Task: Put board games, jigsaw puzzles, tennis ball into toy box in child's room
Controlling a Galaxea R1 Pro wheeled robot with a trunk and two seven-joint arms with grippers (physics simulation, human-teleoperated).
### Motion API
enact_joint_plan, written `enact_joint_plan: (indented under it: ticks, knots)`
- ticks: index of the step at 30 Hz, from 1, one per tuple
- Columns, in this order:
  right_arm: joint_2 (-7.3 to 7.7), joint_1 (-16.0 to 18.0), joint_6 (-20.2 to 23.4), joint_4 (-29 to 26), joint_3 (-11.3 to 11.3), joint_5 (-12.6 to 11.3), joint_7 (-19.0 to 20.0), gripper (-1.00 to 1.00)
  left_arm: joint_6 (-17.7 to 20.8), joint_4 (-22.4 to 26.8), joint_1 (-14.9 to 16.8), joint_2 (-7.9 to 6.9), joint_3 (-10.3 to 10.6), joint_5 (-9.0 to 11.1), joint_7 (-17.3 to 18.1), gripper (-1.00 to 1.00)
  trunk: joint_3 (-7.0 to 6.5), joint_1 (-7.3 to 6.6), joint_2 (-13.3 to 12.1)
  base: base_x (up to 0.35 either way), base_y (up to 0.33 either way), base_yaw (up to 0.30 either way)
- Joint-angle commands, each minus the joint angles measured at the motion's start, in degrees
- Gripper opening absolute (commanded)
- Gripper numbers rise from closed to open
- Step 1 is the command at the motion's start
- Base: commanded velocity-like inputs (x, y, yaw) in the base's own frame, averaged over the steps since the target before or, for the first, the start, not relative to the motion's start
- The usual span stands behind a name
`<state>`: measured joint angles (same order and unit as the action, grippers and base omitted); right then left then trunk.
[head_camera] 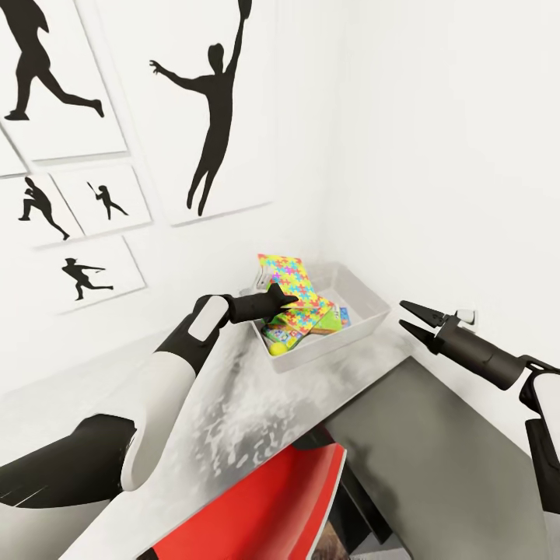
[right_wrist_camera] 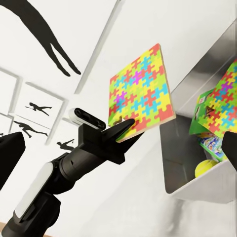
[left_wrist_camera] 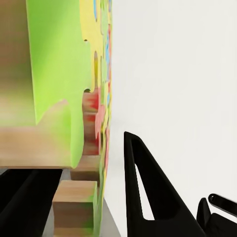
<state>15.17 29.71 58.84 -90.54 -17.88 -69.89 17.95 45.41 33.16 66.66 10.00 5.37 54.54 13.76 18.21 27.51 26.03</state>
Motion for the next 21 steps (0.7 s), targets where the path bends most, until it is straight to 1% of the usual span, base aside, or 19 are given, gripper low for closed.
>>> enact_joint_plan:
  ticks: [1, 21]
  knots:
    - [0.01, 0.05, 0.23, 0.01, -0.1, 0.6, 0.6, 1.0, 0.12, -0.02, 0.05, 0.0, -0.01, -0.22, 0.27, -1.0, 0.1, 0.03, 0.1, 0.0, 0.0, 0.0]
    - [0.0, 0.06, 0.23, 0.01, 0.03, 0.41, 0.6, 1.0, 0.2, -0.06, 0.05, 0.0, 0.09, -0.22, 0.32, -1.0, 0.12, 0.03, 0.1, 0.0, 0.0, 0.0]
